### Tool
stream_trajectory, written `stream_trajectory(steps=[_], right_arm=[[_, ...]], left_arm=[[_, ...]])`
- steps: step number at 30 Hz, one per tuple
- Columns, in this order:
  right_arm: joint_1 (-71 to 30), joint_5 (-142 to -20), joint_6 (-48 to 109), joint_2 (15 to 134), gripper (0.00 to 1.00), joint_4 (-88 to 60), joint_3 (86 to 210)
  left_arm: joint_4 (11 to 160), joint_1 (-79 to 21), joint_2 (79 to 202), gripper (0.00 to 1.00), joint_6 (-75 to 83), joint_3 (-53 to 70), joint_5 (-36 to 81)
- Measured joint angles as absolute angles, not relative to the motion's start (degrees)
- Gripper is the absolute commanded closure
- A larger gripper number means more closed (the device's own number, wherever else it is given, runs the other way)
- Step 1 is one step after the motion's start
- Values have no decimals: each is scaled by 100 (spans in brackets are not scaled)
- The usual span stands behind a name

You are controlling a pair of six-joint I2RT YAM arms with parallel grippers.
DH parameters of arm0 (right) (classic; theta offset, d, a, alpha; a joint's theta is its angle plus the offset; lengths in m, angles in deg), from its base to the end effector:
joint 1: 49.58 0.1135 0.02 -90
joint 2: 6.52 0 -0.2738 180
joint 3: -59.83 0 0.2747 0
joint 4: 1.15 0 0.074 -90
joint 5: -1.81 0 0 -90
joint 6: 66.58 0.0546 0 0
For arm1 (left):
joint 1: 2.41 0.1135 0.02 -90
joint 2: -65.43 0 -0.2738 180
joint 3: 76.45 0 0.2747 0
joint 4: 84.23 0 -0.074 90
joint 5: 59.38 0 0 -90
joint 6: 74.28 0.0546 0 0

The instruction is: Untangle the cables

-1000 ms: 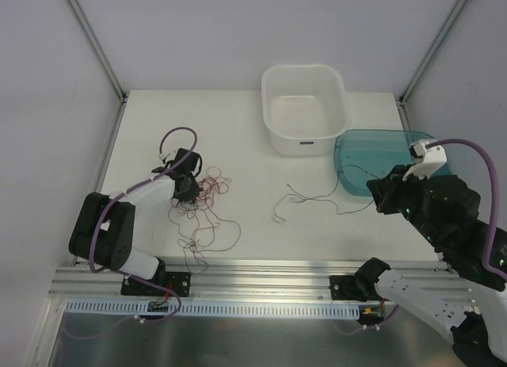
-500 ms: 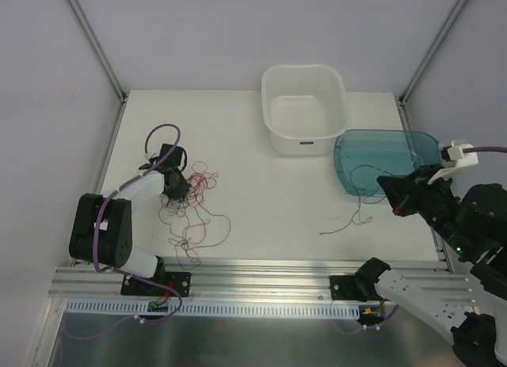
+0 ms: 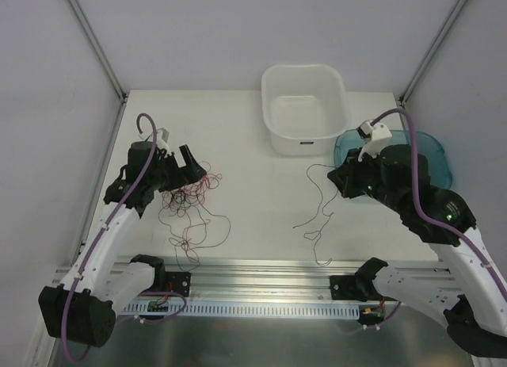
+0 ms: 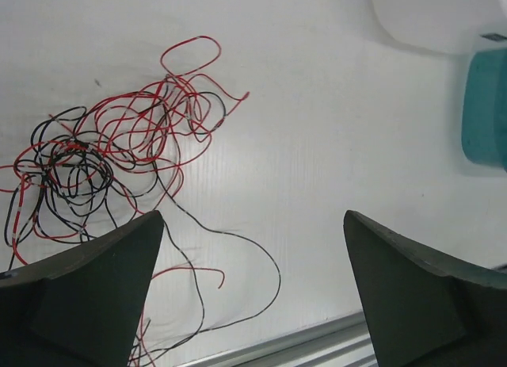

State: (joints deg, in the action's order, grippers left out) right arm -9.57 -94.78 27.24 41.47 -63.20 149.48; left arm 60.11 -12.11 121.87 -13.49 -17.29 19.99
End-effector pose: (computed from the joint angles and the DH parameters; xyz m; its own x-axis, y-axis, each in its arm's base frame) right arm 0.1283 0.0995 0.4549 -0.3033 -0.1682 -0.9379 -0.5373 0.8431 0.0226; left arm 0.2449 -0.0521 0.2853 -0.6231 -0.3801 -0.6836 0.0162 0.8675 -0.4971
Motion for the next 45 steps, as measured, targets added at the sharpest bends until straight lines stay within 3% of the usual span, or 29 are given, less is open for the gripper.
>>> stream_trajectory(steps=[7,13,20,26,36,44,45], right_arm=[[-957,-9496,2558,4711,99,-6245,15357],[-1065,-9841,2212,5109,99,-6243,16292],[-1436,-10932,1688,5502,99,-6040,16944],[-2367,-11697,1301,5624,99,-5537,16944],[-4004,-11517,1137,6035,99,-4761,16898],[-5169,-11174,1476,6505,99,-3955,15724],[-5281,-11128,1583,6612,96,-3876,15521]], left_arm=[[5670,-1211,11016,1,-451,-1712,1806],[5644,-1211,10115,1,-134,-2289,2449],[5510,-1211,9947,1,-110,-2645,3227],[5512,-1211,9951,1,-110,-2649,3282],[5508,-1211,10071,1,-110,-2665,3262],[5504,-1211,10067,1,-110,-2671,3264],[5504,-1211,10069,1,-110,-2671,3264]])
